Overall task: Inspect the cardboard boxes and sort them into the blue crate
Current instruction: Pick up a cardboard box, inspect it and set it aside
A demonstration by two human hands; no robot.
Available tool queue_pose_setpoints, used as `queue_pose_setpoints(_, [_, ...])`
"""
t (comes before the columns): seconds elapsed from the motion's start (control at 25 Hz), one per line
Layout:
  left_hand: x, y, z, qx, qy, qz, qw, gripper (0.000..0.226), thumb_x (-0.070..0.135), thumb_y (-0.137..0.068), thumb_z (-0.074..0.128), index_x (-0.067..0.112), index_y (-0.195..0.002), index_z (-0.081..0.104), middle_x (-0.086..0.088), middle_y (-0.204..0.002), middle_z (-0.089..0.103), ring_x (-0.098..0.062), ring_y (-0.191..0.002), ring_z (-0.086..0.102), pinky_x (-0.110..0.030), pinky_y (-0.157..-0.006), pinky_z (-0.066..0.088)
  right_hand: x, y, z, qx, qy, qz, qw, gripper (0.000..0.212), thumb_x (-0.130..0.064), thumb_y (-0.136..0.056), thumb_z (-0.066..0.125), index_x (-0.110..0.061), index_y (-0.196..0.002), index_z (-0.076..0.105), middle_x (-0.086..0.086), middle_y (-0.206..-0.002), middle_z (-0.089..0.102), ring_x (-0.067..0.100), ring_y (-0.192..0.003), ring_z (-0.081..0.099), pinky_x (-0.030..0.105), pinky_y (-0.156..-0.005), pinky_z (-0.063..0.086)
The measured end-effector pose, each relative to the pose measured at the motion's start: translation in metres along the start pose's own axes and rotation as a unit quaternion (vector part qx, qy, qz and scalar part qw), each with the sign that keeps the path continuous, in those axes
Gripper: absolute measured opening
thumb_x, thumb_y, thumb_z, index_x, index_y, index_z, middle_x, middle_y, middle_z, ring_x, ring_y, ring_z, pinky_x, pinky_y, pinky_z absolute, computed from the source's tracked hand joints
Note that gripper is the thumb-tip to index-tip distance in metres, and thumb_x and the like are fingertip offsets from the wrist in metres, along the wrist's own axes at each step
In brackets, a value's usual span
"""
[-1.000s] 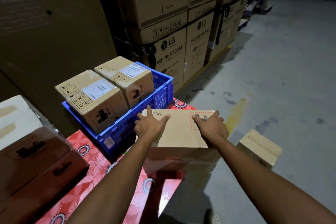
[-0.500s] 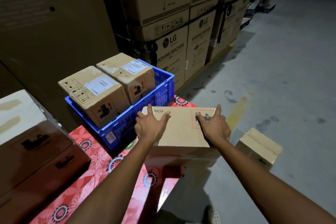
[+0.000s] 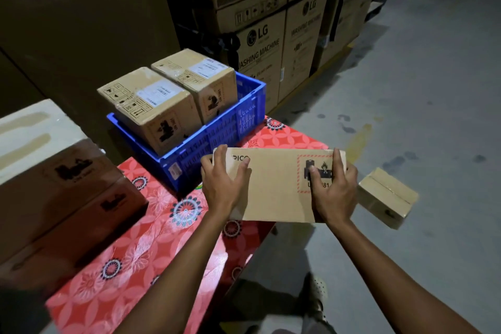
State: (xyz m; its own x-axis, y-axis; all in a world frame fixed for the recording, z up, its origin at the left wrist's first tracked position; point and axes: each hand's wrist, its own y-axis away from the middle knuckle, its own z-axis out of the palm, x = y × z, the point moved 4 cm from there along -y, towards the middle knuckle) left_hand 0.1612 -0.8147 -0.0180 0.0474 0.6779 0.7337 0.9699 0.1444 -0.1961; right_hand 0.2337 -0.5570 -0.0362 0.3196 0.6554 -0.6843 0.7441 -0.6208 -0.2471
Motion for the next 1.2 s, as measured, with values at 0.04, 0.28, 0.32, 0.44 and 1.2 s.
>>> queue_pose_setpoints(0.04, [-0.005,-0.002,0.0,0.001,0.02,0.02,1.0,0.074,0.069,-0.081,0.053,0.022,-0.138,0.053,-0.011,-0.123,0.046,-0.034,-0.114,0.054,-0.036,-0.084,0.044,0.002,0.001,0.002,0.002,-0.006,-0.01,1.0,0.079,-0.061,-0.089,0.058,-0.029,-0.158,0.037,0.018,-0.135,0.047,0.034,-0.118,0.055,0.048,-0.084,0.055])
queue_pose_setpoints(0.28, [-0.011,0.001,0.002,0.008,0.087,0.036,0.996,0.049,0.042,-0.092,0.069,0.01,-0.125,0.054,-0.011,-0.127,0.049,-0.029,-0.109,0.059,-0.029,-0.081,0.04,0.009,0.006,-0.001,0.013,-0.077,-0.034,0.996,0.069,-0.061,-0.085,0.055,-0.019,-0.139,0.05,0.015,-0.13,0.048,0.029,-0.115,0.054,0.036,-0.083,0.049])
queue_pose_setpoints(0.32, [-0.011,0.002,0.001,0.006,0.102,0.032,0.994,0.05,0.045,-0.091,0.069,0.01,-0.123,0.053,-0.01,-0.126,0.05,-0.027,-0.108,0.059,-0.029,-0.08,0.04,0.01,0.007,-0.002,0.019,-0.087,-0.036,0.995,0.068,-0.063,-0.084,0.053,-0.017,-0.136,0.051,0.015,-0.129,0.049,0.028,-0.113,0.055,0.035,-0.083,0.049])
queue_pose_setpoints(0.44, [-0.02,0.008,0.001,0.003,0.16,0.014,0.987,0.059,0.064,-0.083,0.055,0.014,-0.113,0.046,-0.004,-0.118,0.052,-0.02,-0.1,0.055,-0.028,-0.075,0.037,0.017,0.015,-0.001,0.028,-0.102,-0.034,0.994,0.064,-0.063,-0.085,0.052,-0.012,-0.125,0.053,0.012,-0.122,0.05,0.025,-0.106,0.056,0.035,-0.077,0.049])
queue_pose_setpoints(1.2, [-0.044,-0.021,0.059,-0.209,-0.134,-0.137,0.959,0.123,0.079,-0.075,0.065,0.022,-0.161,-0.002,-0.021,-0.158,0.025,-0.043,-0.139,0.038,-0.053,-0.104,0.043,0.013,-0.016,0.057,-0.276,0.134,0.123,0.944,0.112,-0.083,-0.081,0.055,-0.023,-0.162,0.006,0.017,-0.159,0.024,0.042,-0.142,0.034,0.052,-0.106,0.041])
